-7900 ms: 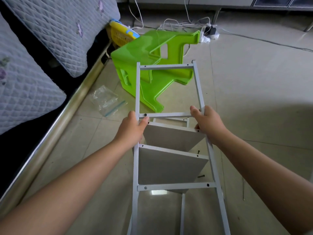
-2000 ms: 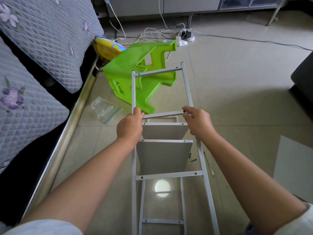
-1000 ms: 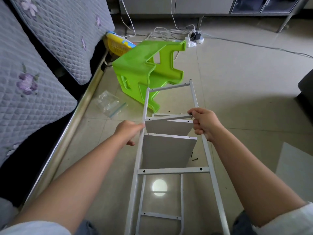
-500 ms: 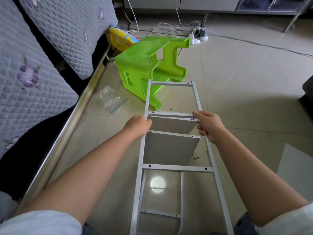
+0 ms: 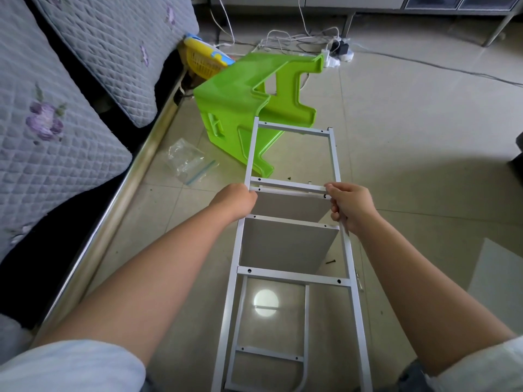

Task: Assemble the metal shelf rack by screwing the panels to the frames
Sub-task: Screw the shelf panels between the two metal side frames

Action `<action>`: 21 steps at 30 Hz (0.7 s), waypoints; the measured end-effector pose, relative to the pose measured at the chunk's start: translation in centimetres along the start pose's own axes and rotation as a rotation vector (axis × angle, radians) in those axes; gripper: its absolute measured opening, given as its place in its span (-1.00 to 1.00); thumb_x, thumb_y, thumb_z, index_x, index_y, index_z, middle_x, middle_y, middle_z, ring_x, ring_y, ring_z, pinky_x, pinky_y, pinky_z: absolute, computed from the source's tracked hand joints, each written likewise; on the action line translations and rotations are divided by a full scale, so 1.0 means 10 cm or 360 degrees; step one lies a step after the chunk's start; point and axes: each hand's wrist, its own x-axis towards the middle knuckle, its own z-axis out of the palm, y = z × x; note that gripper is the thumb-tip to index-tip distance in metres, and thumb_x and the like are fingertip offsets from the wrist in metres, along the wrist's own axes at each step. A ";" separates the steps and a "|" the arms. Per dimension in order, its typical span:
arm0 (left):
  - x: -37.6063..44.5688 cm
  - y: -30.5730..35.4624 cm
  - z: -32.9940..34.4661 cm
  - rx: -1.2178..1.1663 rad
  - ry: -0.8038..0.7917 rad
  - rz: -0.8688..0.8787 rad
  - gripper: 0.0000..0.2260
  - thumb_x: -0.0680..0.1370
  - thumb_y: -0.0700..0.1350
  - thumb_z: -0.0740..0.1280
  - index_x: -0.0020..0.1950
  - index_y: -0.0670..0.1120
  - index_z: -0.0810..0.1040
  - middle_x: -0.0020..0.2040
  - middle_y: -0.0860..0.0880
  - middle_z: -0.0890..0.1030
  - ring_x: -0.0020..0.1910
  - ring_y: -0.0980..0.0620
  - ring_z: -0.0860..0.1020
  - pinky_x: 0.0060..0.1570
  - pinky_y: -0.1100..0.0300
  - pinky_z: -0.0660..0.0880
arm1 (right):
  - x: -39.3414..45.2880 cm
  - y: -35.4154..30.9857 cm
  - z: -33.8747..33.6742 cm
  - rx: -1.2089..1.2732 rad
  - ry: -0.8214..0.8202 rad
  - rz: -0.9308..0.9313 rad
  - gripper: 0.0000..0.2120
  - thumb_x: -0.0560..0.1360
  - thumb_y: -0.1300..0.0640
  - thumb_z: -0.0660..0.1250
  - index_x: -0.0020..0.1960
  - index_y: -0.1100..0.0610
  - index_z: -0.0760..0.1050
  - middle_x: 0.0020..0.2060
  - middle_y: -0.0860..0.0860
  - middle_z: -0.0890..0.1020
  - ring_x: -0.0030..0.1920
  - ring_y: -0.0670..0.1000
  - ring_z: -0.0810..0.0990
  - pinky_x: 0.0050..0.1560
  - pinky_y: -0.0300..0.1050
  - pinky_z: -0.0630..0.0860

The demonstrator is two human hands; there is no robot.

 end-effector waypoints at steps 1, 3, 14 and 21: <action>0.00 0.00 0.01 0.0001 -0.0006 0.0001 -0.68 0.61 -0.13 0.05 0.18 -0.28 0.45 0.00 -0.20 0.47 -0.13 -0.12 0.39 -0.17 0.19 0.28 | 0.00 0.01 0.00 -0.0006 0.0010 0.0002 -0.83 0.54 0.25 0.27 0.11 0.24 0.52 -0.41 0.03 0.39 -0.46 -0.05 0.28 -0.61 -0.30 0.28; 0.01 0.00 0.02 0.0002 -0.0014 0.0004 -0.68 0.60 -0.14 0.05 0.18 -0.29 0.46 0.01 -0.20 0.48 -0.13 -0.12 0.39 -0.17 0.19 0.29 | 0.00 0.01 0.00 -0.0007 0.0024 0.0004 -0.83 0.54 0.25 0.27 0.10 0.25 0.53 -0.42 0.04 0.38 -0.46 -0.05 0.28 -0.60 -0.31 0.27; 0.03 -0.04 0.06 0.0016 -0.0026 -0.0028 -0.73 0.59 -0.15 0.05 0.09 -0.26 0.47 -0.08 -0.15 0.42 -0.12 -0.14 0.39 -0.17 0.18 0.30 | 0.00 0.01 0.01 -0.0021 0.0034 0.0001 -0.85 0.54 0.26 0.27 0.08 0.24 0.53 -0.41 0.03 0.38 -0.46 -0.05 0.27 -0.63 -0.34 0.26; 0.04 -0.02 0.09 -0.0006 -0.0042 -0.0039 -0.69 0.59 -0.16 0.05 0.16 -0.30 0.46 0.07 -0.23 0.51 -0.14 -0.13 0.38 -0.18 0.18 0.28 | -0.01 0.00 0.00 -0.0021 0.0040 0.0023 -0.91 0.53 0.26 0.28 0.02 0.20 0.52 -0.41 0.02 0.39 -0.46 -0.05 0.27 -0.62 -0.32 0.26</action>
